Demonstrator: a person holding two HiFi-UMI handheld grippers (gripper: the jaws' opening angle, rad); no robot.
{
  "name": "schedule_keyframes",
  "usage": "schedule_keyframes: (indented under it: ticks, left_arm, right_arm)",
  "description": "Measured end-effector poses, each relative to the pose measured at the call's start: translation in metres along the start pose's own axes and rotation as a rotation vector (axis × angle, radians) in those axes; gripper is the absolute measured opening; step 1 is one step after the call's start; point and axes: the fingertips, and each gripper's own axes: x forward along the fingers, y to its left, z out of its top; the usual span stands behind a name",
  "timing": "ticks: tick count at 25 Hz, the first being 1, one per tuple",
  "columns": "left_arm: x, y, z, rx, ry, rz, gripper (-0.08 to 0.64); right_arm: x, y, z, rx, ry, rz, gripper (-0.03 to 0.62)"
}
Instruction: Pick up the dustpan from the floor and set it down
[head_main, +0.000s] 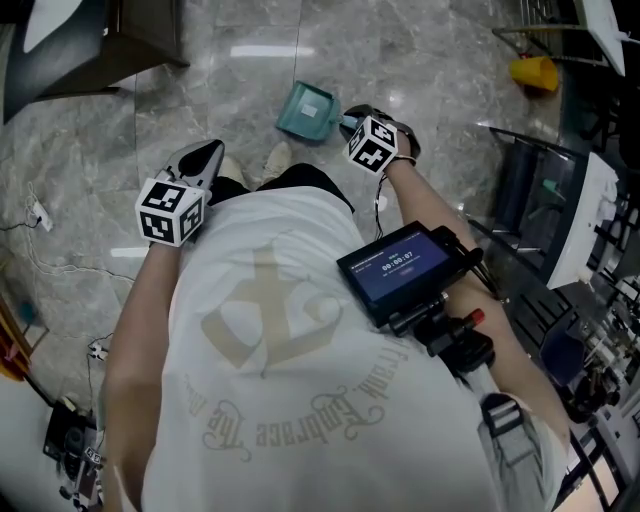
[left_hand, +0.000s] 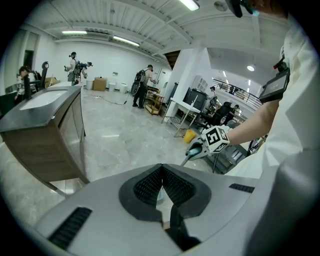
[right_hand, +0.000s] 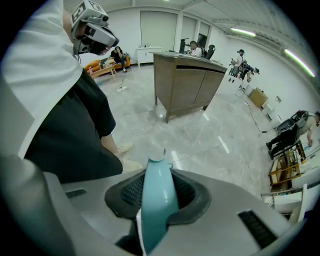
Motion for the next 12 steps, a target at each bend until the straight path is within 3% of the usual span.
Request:
schedule_keyframes:
  ticks: [12]
  left_arm:
    - [0.003, 0.021, 0.000, -0.024, -0.017, 0.011, 0.012]
  right_arm:
    - [-0.015, -0.014, 0.023, 0.026, -0.057, -0.023, 0.104]
